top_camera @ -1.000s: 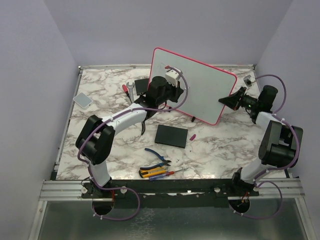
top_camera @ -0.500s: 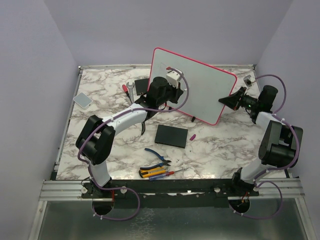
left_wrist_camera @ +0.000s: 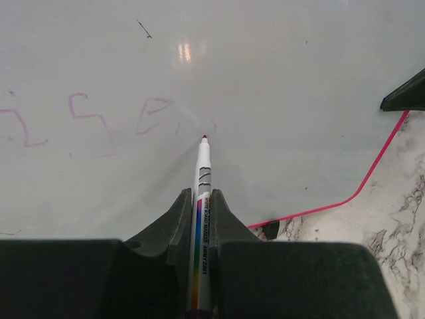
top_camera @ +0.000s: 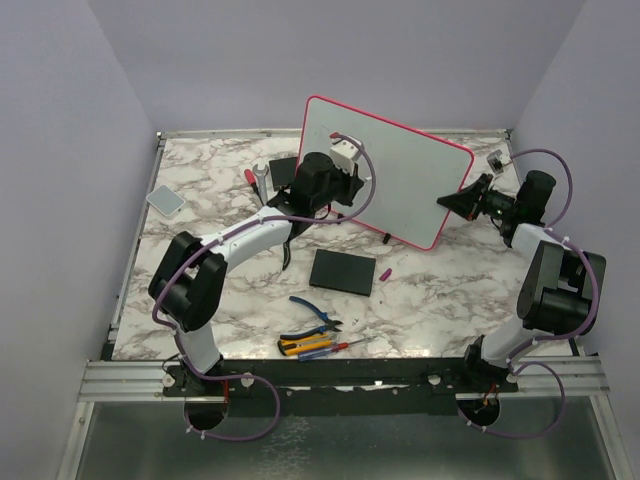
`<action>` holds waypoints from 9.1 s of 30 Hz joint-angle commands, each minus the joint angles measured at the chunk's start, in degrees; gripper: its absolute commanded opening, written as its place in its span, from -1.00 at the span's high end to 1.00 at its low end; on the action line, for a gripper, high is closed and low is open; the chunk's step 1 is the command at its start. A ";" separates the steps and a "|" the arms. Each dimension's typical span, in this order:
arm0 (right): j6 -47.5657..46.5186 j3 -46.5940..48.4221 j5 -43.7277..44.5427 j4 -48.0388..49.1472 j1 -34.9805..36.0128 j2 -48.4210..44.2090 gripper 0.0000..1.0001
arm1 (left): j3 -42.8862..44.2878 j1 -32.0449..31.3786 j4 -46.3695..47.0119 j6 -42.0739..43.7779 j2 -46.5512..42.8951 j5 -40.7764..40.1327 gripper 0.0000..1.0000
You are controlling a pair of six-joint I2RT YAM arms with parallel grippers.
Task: Write a sentence on the whiteboard
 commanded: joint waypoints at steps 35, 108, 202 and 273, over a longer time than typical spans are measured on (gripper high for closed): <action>-0.78 -0.90 5.21 -2.80 0.29 1.91 0.99 | 10.01 -3.89 1.21 -1.56 4.92 -1.63 1.00; -0.75 -0.85 5.21 -3.06 0.25 1.91 0.99 | 6.71 -4.66 1.69 -2.79 5.02 -2.82 1.00; 0.04 -0.81 5.10 -2.20 0.26 2.02 0.99 | 13.20 -4.35 -1.95 -0.87 1.14 -2.90 1.00; 0.84 -0.68 4.49 -1.49 0.36 2.57 0.99 | 14.12 -5.05 3.00 -1.96 7.20 0.48 1.00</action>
